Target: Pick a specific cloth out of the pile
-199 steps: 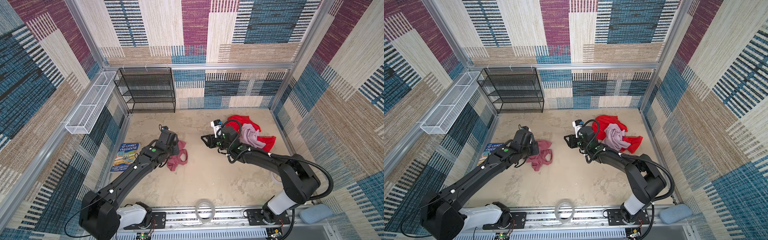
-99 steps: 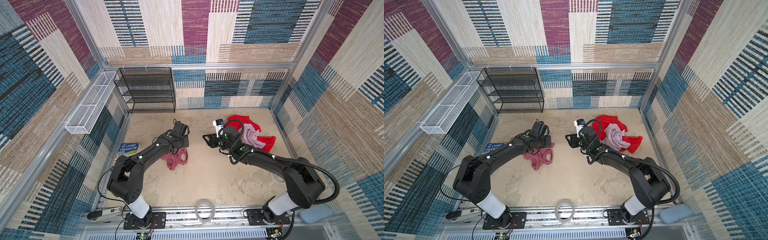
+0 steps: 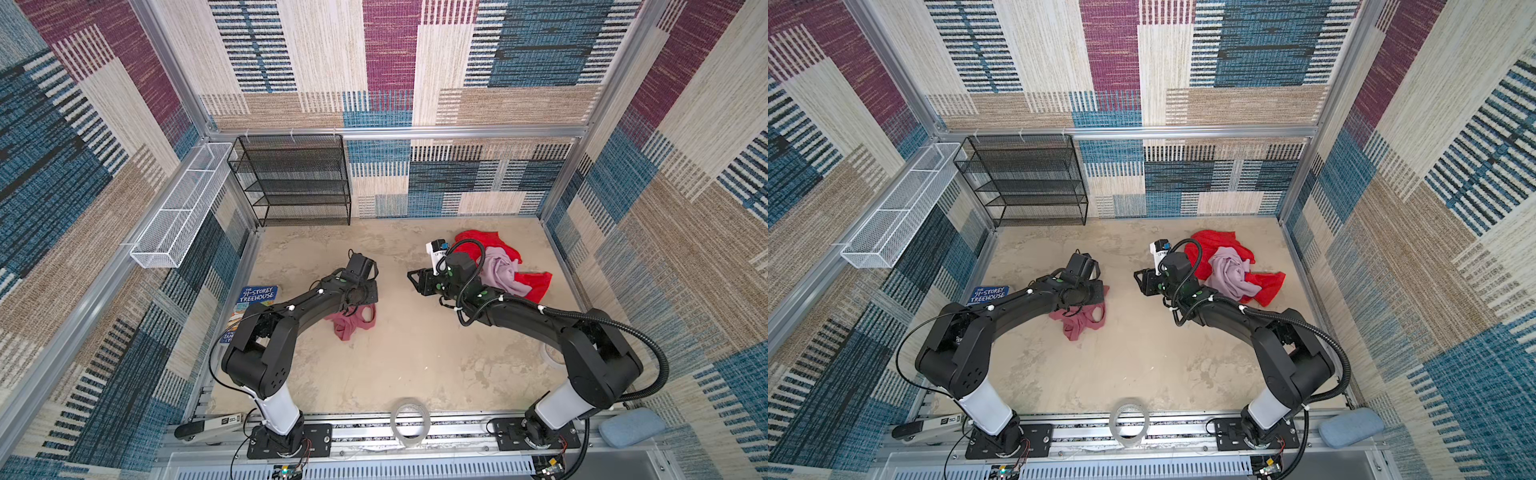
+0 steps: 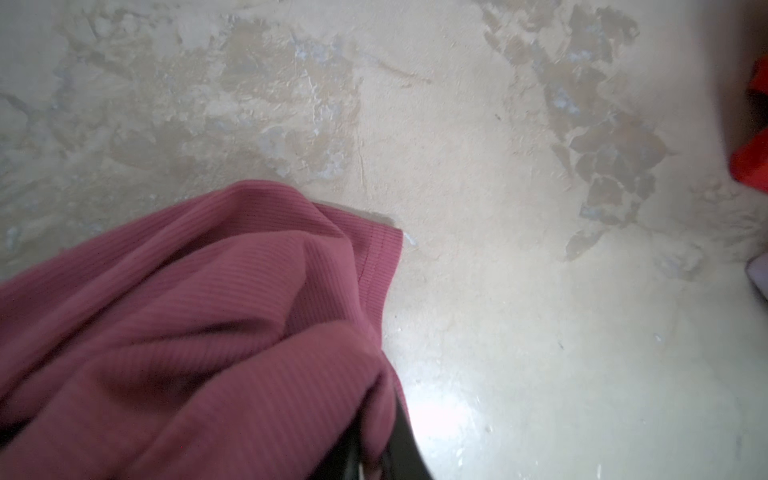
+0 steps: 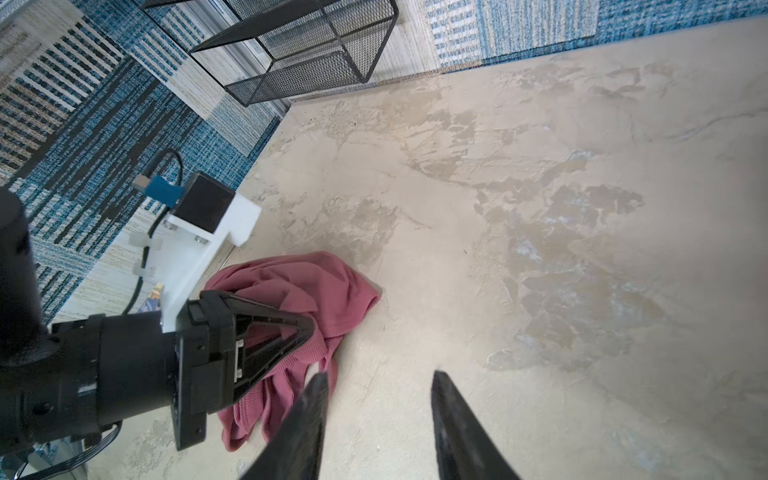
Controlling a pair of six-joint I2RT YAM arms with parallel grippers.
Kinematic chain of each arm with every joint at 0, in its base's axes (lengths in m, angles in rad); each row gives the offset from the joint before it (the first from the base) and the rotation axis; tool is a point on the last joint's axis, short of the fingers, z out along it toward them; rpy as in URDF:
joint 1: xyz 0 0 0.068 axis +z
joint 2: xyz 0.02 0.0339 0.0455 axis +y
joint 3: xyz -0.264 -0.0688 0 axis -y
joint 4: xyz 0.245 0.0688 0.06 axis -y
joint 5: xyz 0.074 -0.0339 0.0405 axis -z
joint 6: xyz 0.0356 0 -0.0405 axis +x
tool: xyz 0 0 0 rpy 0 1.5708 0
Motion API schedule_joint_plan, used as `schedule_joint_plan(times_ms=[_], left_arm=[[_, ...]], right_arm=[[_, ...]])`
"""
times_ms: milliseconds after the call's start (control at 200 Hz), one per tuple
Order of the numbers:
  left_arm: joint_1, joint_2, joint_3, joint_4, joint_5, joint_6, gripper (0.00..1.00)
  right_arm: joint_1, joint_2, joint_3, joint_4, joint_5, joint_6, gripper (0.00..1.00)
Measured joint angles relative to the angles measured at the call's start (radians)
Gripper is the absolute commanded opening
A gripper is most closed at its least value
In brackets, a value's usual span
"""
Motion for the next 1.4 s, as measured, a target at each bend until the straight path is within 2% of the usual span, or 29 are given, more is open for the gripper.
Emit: schedule_joint_plan(times_ms=[75,190,260,361,561,736,901,1077,1222,1402], left_arm=[[0.000,-0.031,0.000,0.000,0.006,-0.001,0.48],[0.000,-0.100,0.006,-0.006,-0.001,0.000,0.55],[0.000,-0.153,0.006,-0.006,-0.017,0.001,0.64],[0.001,-0.229,-0.006,-0.006,-0.064,0.012,0.80],[0.051,-0.367,-0.082,0.000,-0.172,0.042,0.87],[0.188,-0.436,-0.171,0.028,-0.207,0.092,0.88],[0.313,-0.452,-0.274,0.084,-0.243,0.120,0.88],[0.355,-0.442,-0.362,0.190,-0.299,0.164,0.88],[0.369,-0.426,-0.431,0.318,-0.348,0.238,0.88],[0.377,-0.389,-0.511,0.499,-0.356,0.346,0.88]], right_arm=[[-0.007,-0.012,0.000,-0.003,0.000,-0.004,0.53],[-0.031,-0.048,0.002,-0.026,0.011,-0.015,0.72],[-0.048,-0.081,0.001,-0.034,0.036,-0.027,0.78],[-0.085,-0.127,-0.010,-0.041,0.056,-0.043,1.00],[-0.197,-0.220,-0.064,-0.068,0.135,-0.090,1.00],[-0.324,-0.328,-0.150,-0.057,0.241,-0.163,1.00],[-0.428,-0.412,-0.303,0.037,0.343,-0.256,1.00],[-0.496,-0.416,-0.473,0.227,0.446,-0.322,1.00],[-0.502,-0.356,-0.603,0.451,0.467,-0.363,1.00],[-0.504,-0.264,-0.664,0.661,0.499,-0.385,1.00]])
